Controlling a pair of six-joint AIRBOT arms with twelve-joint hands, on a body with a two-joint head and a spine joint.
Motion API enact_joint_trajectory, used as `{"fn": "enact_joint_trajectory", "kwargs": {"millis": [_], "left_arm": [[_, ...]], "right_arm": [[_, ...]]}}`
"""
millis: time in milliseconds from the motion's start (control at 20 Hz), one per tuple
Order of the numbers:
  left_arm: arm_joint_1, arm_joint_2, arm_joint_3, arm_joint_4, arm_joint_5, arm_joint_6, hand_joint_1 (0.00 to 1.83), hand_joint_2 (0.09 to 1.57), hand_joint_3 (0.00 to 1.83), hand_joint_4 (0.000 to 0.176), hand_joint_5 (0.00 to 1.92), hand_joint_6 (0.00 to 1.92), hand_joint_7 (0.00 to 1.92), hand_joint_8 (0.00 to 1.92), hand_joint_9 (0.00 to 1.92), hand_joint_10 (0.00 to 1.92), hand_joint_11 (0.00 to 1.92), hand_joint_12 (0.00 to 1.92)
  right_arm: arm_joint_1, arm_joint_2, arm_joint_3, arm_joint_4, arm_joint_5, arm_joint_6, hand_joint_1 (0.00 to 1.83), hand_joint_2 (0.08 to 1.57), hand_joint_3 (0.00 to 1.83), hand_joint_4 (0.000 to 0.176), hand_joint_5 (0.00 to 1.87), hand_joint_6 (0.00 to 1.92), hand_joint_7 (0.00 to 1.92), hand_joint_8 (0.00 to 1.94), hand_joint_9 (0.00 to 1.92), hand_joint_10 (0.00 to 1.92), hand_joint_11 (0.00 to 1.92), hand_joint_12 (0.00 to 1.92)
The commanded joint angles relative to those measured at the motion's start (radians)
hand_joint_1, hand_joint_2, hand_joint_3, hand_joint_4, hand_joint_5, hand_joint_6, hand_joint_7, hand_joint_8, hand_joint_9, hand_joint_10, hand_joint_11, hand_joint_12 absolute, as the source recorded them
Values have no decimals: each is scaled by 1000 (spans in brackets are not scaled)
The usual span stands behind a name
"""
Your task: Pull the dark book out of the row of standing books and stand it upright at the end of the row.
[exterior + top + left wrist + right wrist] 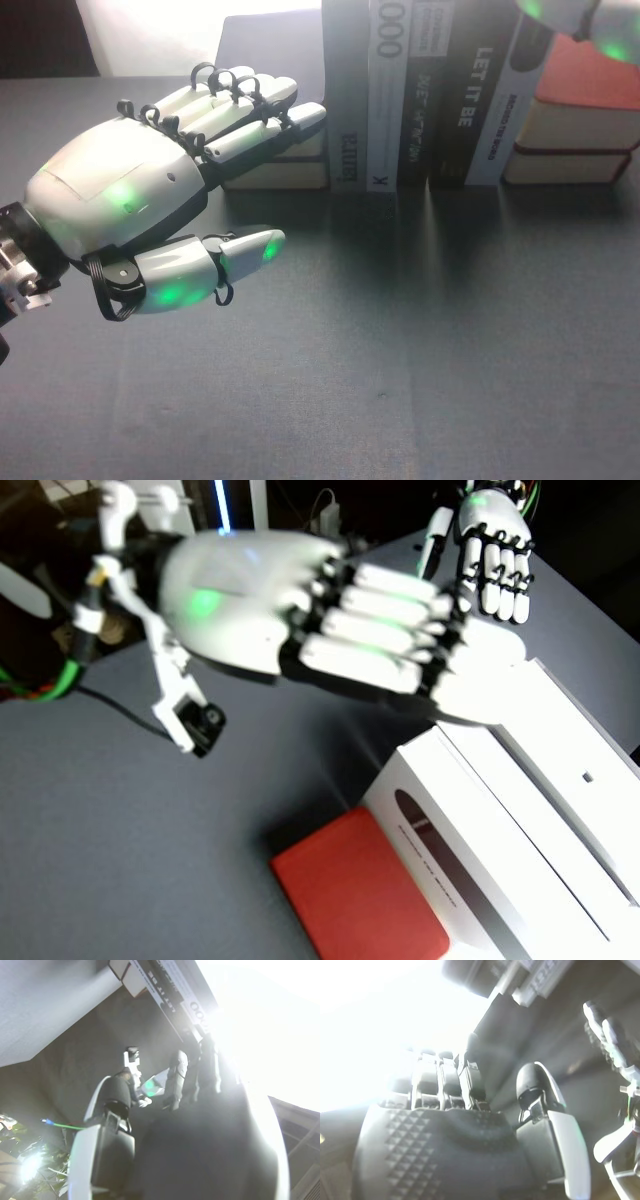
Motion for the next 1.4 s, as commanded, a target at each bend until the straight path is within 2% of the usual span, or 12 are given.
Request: {"fn": "enact_joint_trajectory", "kwargs": {"millis": [0, 50, 300, 350, 600, 750, 800, 900, 1000, 1100, 1250, 1350], "left_arm": [[-13, 3, -6, -9, -127, -1, 261, 1419, 0, 52, 92, 7, 0, 0, 0, 0, 0, 0], [-13, 3, -6, -9, -127, -1, 287, 1419, 0, 50, 98, 7, 6, 2, 3, 1, 0, 0], [-12, 3, -7, -12, -130, -1, 307, 1417, 0, 49, 107, 7, 13, 3, 6, 2, 0, 0], [-11, 3, -7, -13, -132, -1, 275, 1417, 0, 55, 104, 4, 12, 2, 11, 3, 0, 0], [-2, 4, -8, -18, -135, -1, 267, 1410, 0, 41, 126, 6, 31, 3, 24, 5, 6, 11], [0, 5, -8, -20, -137, -1, 236, 1418, 3, 51, 102, 1, 1, 0, 0, 0, 0, 0], [1, 6, -9, -21, -139, -1, 285, 1413, 0, 44, 113, 4, 6, 1, 0, 0, 0, 0], [1, 7, -8, -21, -139, -1, 304, 1410, 0, 44, 119, 5, 6, 1, 1, 0, 0, 0], [1, 8, -8, -21, -139, -1, 308, 1416, 1, 41, 107, 0, 0, 0, 0, 0, 0, 0], [2, 8, -9, -22, -141, -1, 278, 1422, 3, 22, 113, 2, 0, 0, 0, 0, 0, 0], [8, 9, -9, -26, -144, -1, 278, 1418, 1, 27, 116, 3, 0, 0, 0, 0, 0, 0], [12, 10, -10, -29, -146, -1, 305, 1405, 0, 44, 116, 2, 0, 0, 0, 0, 0, 0]], "right_arm": [[21, -5, 5, 3, 81, -20, 0, 1342, 0, 0, 222, 349, 0, 0, 0, 0, 0, 0], [29, -11, 9, 14, 66, -40, 0, 1342, 0, 0, 261, 268, 0, 0, 0, 0, 0, 0], [32, -22, 24, 41, 34, -62, 0, 1325, 0, 0, 308, 273, 0, 0, 0, 0, 0, 0], [32, -23, 24, 49, 30, -74, 0, 1324, 0, 0, 301, 266, 0, 0, 0, 0, 0, 0], [32, -23, 24, 63, 29, -82, 0, 1318, 2, 0, 367, 153, 0, 0, 0, 0, 0, 0], [31, -23, 24, 67, 28, -82, 0, 1330, 7, 0, 380, 150, 0, 0, 0, 0, 0, 0], [30, -23, 23, 67, 21, -82, 0, 1329, 6, 0, 375, 143, 0, 0, 0, 0, 0, 0], [29, -23, 22, 66, 9, -82, 0, 1325, 4, 0, 391, 148, 0, 0, 0, 0, 0, 0], [21, -23, 18, 66, 6, -82, 0, 1324, 3, 0, 484, 186, 0, 0, 0, 0, 0, 0], [15, -20, 11, 65, 6, -82, 1, 1329, 5, 0, 512, 198, 0, 0, 0, 0, 0, 0], [9, -12, -14, 46, 13, -82, 85, 1343, 8, 0, 519, 201, 20, 7, 0, 0, 0, 0], [-9, 7, -41, 38, 39, -82, 27, 1362, 14, 0, 509, 196, 11, 2, 0, 0, 0, 0]]}}
